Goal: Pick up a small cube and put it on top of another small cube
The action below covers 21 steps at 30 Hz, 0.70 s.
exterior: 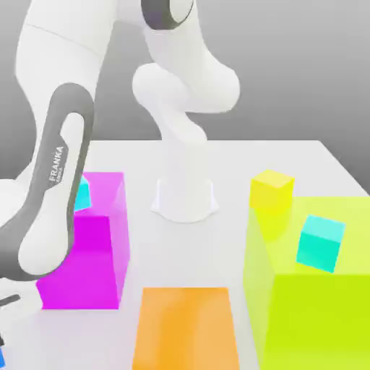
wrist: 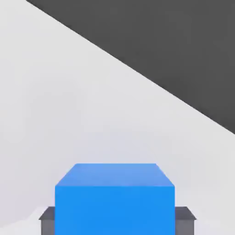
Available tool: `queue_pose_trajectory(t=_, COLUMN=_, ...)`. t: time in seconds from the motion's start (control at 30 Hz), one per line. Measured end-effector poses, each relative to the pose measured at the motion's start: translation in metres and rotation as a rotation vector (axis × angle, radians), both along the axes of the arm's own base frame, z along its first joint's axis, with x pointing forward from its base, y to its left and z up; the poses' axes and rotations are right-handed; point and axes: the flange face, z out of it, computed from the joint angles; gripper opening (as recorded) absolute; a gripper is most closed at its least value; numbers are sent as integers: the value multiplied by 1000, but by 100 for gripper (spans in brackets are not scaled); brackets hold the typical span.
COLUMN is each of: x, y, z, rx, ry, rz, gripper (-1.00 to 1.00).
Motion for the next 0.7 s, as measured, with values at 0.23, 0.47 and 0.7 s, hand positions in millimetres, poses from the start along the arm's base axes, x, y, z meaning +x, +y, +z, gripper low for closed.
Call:
queue_pose_trajectory(t=0.23, x=-1, y=4, z=65, rx=9, ry=-2, rz=-26, gripper=-100)
queue_pose_trajectory(t=0.47, x=-16, y=35, z=145, rx=59, ry=-11, rz=-209, gripper=-100)
queue_pose_trajectory(t=0.7, x=-47, y=69, z=215, rx=81, ry=-3, rz=-395, gripper=-100)
